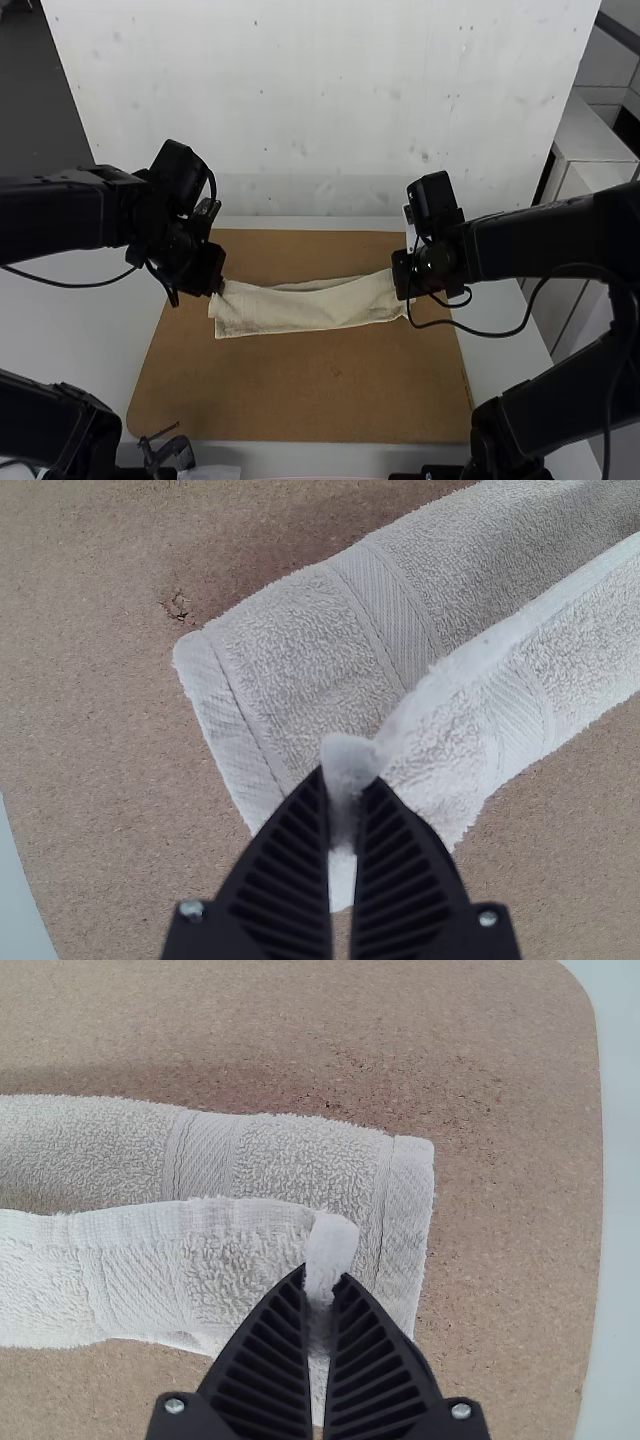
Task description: Fold the towel.
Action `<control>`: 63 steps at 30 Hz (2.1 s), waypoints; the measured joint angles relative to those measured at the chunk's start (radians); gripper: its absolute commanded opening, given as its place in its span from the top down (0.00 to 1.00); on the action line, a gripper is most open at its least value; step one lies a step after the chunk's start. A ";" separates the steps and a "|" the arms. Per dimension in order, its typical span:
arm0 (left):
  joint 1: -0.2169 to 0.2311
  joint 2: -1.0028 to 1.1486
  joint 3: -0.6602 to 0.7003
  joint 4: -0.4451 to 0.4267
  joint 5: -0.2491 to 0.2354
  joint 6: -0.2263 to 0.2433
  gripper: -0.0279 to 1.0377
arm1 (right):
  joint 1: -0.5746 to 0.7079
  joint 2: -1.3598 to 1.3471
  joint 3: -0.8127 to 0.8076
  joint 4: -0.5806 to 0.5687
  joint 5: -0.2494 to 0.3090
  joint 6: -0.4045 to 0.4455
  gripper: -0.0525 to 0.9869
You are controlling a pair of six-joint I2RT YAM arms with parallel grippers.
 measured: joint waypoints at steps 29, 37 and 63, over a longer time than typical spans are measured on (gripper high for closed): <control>0.093 0.446 0.092 0.197 -0.030 -0.003 0.95 | -0.067 0.377 0.117 0.183 0.001 0.000 0.91; 0.128 0.462 0.114 0.190 -0.030 0.008 0.07 | -0.100 0.394 0.137 0.145 0.000 0.019 0.08; 0.306 0.284 0.134 0.209 0.063 0.031 0.07 | -0.116 0.536 0.268 0.036 -0.065 0.188 0.94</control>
